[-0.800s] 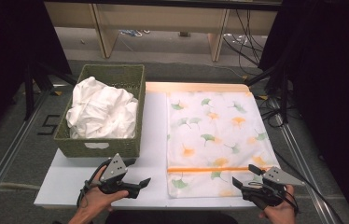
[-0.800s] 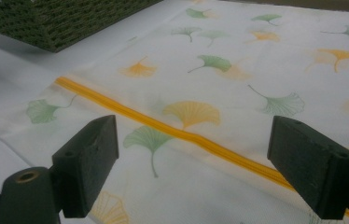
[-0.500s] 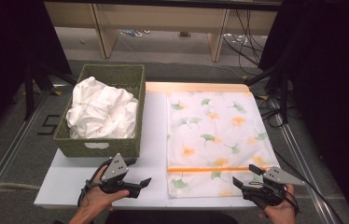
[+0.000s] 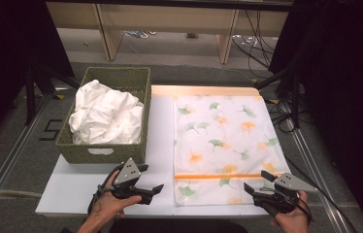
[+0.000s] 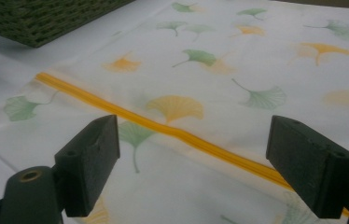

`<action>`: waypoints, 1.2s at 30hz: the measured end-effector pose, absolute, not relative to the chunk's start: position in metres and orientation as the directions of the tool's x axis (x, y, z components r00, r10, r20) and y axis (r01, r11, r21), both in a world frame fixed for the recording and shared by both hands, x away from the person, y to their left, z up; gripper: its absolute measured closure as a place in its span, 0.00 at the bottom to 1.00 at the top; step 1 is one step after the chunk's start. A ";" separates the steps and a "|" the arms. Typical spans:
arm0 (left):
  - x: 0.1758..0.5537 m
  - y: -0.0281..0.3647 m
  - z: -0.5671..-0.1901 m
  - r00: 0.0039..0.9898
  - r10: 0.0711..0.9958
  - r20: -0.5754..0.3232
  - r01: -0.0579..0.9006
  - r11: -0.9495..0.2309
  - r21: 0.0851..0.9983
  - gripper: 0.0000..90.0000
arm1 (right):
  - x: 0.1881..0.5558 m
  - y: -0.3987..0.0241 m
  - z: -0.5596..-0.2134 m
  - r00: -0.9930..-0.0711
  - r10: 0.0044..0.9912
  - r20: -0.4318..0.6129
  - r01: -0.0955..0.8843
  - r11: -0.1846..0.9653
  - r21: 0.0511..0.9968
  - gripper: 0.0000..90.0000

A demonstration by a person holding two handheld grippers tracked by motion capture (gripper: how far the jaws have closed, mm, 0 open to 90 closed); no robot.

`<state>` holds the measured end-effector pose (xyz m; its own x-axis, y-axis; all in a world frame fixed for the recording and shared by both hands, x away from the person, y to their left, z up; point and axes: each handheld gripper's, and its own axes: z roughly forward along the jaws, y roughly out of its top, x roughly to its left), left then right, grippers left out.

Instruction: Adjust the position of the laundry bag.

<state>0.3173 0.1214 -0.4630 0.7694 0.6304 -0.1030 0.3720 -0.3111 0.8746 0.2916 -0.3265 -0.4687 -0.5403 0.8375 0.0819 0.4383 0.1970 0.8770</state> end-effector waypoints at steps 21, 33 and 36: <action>0.349 0.048 -0.499 0.765 0.633 -0.118 0.480 -0.439 0.760 0.37 | 0.300 -0.342 -0.469 -0.460 0.887 0.035 0.456 0.202 0.867 0.24; 0.362 0.055 -0.498 0.767 0.633 -0.105 0.470 -0.445 0.762 0.93 | 0.314 -0.347 -0.467 -0.438 0.897 0.051 0.463 0.176 0.869 0.32; 0.365 0.064 -0.494 0.764 0.638 -0.098 0.463 -0.435 0.772 0.94 | 0.321 -0.361 -0.463 -0.399 0.917 0.002 0.462 0.198 0.864 0.38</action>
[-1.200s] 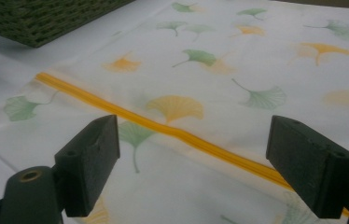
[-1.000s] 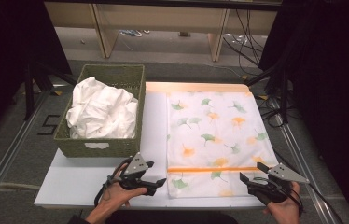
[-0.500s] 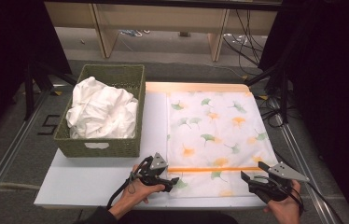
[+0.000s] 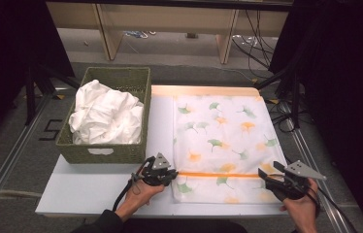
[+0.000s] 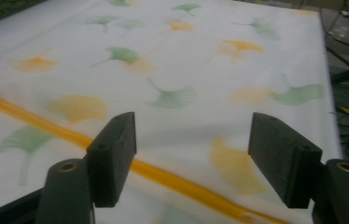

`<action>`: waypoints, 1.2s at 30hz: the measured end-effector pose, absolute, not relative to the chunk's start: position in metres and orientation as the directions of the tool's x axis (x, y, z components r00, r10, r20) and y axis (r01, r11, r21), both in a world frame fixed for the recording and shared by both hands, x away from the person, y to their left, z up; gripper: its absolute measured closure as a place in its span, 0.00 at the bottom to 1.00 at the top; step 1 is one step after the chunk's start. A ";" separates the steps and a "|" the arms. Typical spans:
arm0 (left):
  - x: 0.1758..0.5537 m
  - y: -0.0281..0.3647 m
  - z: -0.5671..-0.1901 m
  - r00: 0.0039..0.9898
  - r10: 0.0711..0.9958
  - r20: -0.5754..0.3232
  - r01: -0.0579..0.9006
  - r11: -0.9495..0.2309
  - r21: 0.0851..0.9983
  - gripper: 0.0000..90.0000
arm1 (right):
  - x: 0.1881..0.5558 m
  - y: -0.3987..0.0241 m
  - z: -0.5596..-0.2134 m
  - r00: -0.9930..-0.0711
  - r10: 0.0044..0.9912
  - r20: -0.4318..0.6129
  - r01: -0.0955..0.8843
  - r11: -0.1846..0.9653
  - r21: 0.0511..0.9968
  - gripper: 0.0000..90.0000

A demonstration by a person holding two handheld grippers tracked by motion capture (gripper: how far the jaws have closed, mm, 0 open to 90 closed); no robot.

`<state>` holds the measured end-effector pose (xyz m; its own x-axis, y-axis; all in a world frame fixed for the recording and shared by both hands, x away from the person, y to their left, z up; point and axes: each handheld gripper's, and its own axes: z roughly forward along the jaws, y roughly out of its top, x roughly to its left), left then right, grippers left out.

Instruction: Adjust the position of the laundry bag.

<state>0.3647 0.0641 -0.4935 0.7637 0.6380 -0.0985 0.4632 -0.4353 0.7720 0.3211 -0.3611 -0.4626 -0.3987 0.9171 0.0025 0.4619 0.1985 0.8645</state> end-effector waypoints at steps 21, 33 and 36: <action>0.363 0.092 -0.489 0.758 0.643 -0.105 0.477 -0.438 0.762 0.94 | 0.429 -0.388 -0.484 -0.276 0.961 -0.030 0.662 0.212 0.718 0.68; 0.356 0.110 -0.490 0.748 0.659 -0.081 0.486 -0.460 0.743 0.94 | 0.453 -0.363 -0.483 -0.427 0.901 -0.084 0.609 0.354 0.710 0.99; 0.356 0.118 -0.490 0.734 0.674 -0.081 0.497 -0.452 0.741 0.94 | 0.457 -0.352 -0.482 -0.441 0.894 -0.077 0.617 0.364 0.698 0.99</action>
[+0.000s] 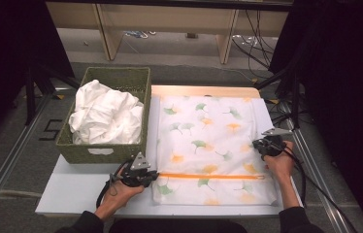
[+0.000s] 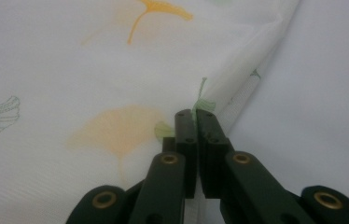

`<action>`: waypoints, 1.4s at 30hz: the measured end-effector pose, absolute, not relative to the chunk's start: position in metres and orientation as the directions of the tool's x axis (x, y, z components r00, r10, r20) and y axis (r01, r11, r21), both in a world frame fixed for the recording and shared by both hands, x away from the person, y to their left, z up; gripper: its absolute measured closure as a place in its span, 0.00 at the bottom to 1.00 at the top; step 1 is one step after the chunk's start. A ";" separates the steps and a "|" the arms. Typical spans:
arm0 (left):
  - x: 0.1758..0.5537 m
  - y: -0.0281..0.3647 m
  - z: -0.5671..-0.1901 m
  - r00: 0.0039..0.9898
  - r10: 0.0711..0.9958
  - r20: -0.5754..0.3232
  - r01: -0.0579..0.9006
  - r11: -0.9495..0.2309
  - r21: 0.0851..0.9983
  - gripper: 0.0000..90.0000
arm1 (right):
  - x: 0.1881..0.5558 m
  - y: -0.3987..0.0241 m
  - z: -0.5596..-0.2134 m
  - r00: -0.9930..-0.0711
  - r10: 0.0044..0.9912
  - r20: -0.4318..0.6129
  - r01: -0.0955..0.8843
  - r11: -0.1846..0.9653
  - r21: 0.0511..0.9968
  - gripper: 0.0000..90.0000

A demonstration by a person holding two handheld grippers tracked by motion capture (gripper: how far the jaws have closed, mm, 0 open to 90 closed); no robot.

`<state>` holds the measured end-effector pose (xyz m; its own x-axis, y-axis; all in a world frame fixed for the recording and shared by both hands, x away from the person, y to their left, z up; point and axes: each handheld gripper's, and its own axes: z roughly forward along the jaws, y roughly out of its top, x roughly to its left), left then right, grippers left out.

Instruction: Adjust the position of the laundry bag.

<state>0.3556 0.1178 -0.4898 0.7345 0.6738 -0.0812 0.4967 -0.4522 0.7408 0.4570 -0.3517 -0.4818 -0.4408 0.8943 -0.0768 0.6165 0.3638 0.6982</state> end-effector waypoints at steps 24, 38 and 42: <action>0.351 0.136 -0.491 0.714 0.694 -0.093 0.528 -0.447 0.722 0.90 | 0.455 -0.342 -0.478 -0.484 0.871 -0.090 0.564 0.388 0.729 0.58; 0.348 0.138 -0.477 0.669 0.738 -0.086 0.533 -0.397 0.747 0.46 | 0.409 -0.360 -0.455 -0.463 0.887 -0.009 0.578 0.310 0.755 0.41; 0.345 0.132 -0.475 0.658 0.743 -0.119 0.535 -0.351 0.769 0.39 | 0.394 -0.363 -0.452 -0.458 0.889 -0.002 0.579 0.300 0.758 0.39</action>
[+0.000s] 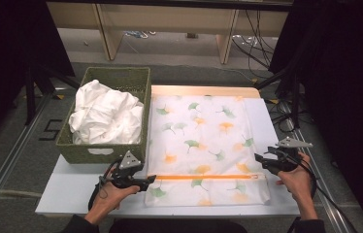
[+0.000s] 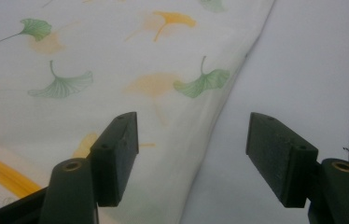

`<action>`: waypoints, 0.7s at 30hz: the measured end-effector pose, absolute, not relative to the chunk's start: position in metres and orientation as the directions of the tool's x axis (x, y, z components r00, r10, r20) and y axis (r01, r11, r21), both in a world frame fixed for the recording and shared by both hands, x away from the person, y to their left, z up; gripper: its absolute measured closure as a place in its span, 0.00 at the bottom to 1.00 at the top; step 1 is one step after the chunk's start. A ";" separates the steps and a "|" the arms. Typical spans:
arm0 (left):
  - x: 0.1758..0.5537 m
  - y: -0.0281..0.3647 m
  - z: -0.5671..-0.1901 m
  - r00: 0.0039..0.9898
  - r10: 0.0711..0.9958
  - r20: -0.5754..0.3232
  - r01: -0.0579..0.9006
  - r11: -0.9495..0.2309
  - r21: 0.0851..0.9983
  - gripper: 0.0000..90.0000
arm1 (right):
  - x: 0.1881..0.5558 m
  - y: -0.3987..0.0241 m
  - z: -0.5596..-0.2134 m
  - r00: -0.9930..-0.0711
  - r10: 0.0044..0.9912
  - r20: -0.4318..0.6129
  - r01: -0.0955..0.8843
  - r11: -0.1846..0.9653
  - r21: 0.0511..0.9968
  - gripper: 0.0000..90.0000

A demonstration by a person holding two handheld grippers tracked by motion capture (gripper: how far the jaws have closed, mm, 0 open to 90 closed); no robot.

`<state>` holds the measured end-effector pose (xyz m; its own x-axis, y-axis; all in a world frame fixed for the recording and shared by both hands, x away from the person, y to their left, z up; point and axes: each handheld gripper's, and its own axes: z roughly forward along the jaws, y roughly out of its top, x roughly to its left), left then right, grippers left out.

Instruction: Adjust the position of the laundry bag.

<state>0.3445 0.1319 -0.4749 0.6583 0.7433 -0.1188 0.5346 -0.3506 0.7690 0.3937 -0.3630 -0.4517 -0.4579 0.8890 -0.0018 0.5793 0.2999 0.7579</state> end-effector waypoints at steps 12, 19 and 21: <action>0.337 0.117 -0.465 0.686 0.717 -0.124 0.490 -0.329 0.807 0.29 | 0.365 -0.371 -0.452 -0.462 0.885 0.055 0.585 0.257 0.769 0.36; 0.334 0.105 -0.462 0.714 0.688 -0.134 0.464 -0.320 0.826 0.21 | 0.355 -0.369 -0.455 -0.473 0.878 0.065 0.595 0.264 0.759 0.36; 0.333 0.101 -0.461 0.713 0.688 -0.139 0.465 -0.315 0.827 0.20 | 0.352 -0.370 -0.455 -0.482 0.875 0.049 0.583 0.279 0.763 0.36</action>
<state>0.3333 0.1006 -0.4613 0.7126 0.6877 -0.1389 0.4652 -0.3149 0.8273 0.3517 -0.3699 -0.4554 -0.4821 0.8747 0.0486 0.5835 0.2792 0.7626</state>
